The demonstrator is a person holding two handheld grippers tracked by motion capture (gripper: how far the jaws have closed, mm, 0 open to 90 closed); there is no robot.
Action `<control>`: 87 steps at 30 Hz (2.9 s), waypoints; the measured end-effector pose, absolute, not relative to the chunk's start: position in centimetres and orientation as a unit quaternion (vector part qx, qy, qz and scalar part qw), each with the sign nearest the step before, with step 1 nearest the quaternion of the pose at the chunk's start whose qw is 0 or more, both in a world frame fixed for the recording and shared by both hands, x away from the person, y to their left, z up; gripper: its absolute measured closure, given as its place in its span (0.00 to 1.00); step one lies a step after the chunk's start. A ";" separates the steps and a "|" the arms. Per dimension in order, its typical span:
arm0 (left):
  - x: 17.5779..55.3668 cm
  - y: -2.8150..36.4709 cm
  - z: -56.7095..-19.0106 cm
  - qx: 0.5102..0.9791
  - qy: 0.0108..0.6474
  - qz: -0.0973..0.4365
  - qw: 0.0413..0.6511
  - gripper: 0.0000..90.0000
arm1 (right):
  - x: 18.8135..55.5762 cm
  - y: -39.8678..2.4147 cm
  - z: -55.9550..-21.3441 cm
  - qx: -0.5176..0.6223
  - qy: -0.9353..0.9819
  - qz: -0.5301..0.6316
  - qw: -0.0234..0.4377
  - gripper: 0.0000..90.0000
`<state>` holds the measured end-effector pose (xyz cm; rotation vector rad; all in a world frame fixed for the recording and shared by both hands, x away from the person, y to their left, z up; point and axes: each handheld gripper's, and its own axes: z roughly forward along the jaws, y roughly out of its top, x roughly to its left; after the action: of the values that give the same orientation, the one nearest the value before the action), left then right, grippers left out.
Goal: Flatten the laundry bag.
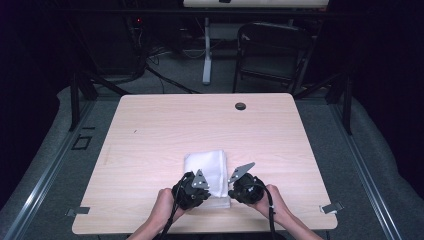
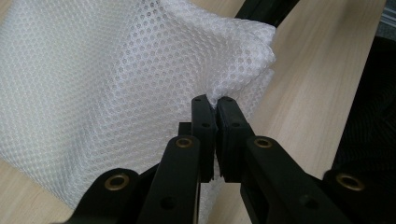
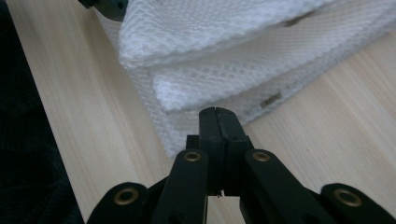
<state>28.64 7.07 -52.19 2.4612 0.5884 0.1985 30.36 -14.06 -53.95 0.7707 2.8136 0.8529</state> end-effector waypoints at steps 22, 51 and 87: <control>28.5 8.2 -51.4 0.909 0.242 0.079 0.330 0.96 | 30.8 -12.9 -56.1 0.271 0.924 0.269 0.028 1.00; 27.7 10.5 -50.0 0.878 0.286 0.135 0.358 0.96 | 31.2 -13.6 -55.7 0.265 0.932 0.246 0.021 1.00; 28.3 15.8 -50.1 0.850 0.376 0.146 0.339 0.97 | 31.5 -14.5 -55.7 0.274 0.931 0.239 0.022 1.00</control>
<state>28.32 15.78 -50.15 2.2120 0.9797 0.3812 31.53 -14.51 -55.65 0.8484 2.8849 0.7400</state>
